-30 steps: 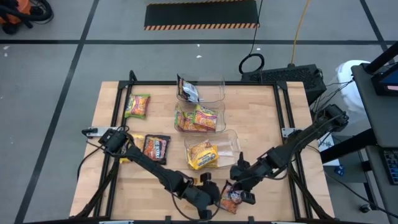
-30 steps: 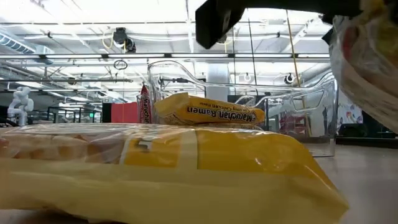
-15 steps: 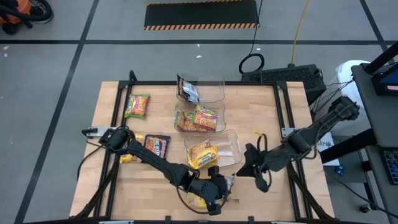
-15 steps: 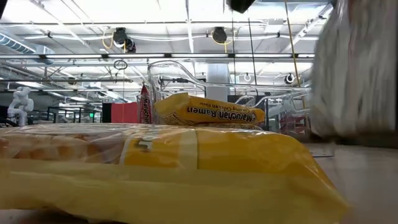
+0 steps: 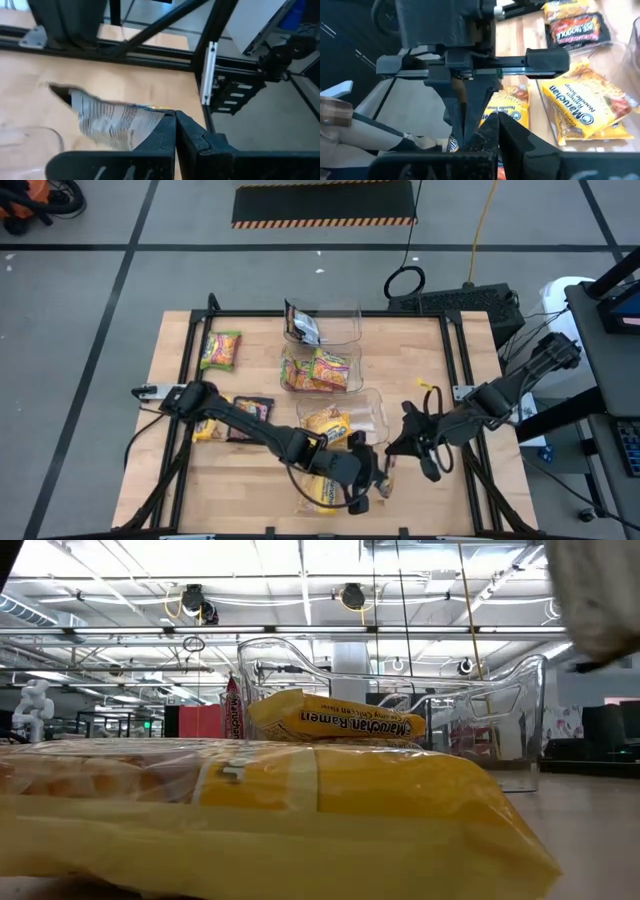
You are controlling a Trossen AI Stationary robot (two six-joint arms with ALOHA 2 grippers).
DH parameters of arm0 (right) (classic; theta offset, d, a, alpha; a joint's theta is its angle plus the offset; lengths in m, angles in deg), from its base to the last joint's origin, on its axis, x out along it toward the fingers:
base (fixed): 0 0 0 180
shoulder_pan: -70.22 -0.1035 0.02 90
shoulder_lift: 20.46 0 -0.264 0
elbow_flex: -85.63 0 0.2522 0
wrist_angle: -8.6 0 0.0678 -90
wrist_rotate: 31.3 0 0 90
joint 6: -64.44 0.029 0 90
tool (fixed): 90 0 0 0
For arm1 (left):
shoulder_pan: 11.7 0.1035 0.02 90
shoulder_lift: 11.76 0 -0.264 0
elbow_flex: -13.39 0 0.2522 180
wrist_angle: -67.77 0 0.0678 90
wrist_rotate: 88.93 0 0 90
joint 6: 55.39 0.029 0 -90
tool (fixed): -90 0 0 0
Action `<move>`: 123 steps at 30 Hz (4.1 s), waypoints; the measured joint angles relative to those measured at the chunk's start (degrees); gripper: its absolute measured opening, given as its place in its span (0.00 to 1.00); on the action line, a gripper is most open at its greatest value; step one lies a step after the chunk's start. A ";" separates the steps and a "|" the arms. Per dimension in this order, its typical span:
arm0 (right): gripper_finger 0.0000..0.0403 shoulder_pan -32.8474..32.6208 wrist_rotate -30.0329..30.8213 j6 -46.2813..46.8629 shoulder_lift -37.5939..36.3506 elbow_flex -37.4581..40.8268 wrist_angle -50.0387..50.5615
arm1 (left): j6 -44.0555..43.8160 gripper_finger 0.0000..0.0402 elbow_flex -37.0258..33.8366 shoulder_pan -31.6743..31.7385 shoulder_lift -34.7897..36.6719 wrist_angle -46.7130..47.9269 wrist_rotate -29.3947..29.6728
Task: Sort Maruchan noodles
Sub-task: Put the black noodle pack into the top transparent bin
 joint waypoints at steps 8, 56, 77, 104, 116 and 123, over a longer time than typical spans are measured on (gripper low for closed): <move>0.00 0.00 6.04 -1.87 -3.91 0.00 0.04 | 2.33 0.00 3.56 1.57 0.00 3.90 0.68; 0.00 0.02 21.15 -14.88 -14.21 0.02 1.54 | 15.62 0.00 21.33 18.49 10.61 44.19 16.16; 0.00 0.04 28.54 -14.89 -13.02 0.02 0.72 | 34.64 0.00 21.29 39.83 12.13 53.28 0.51; 0.00 0.04 31.68 -14.78 -11.39 0.02 0.63 | 44.96 0.00 2.56 54.69 12.02 40.42 -18.12; 0.00 0.04 31.66 -14.85 -11.39 0.02 0.65 | 41.21 0.00 -11.15 56.28 12.07 29.83 -20.49; 0.00 0.04 31.66 -14.85 -11.39 0.02 0.65 | 38.57 0.00 -17.43 56.17 12.07 26.42 -20.59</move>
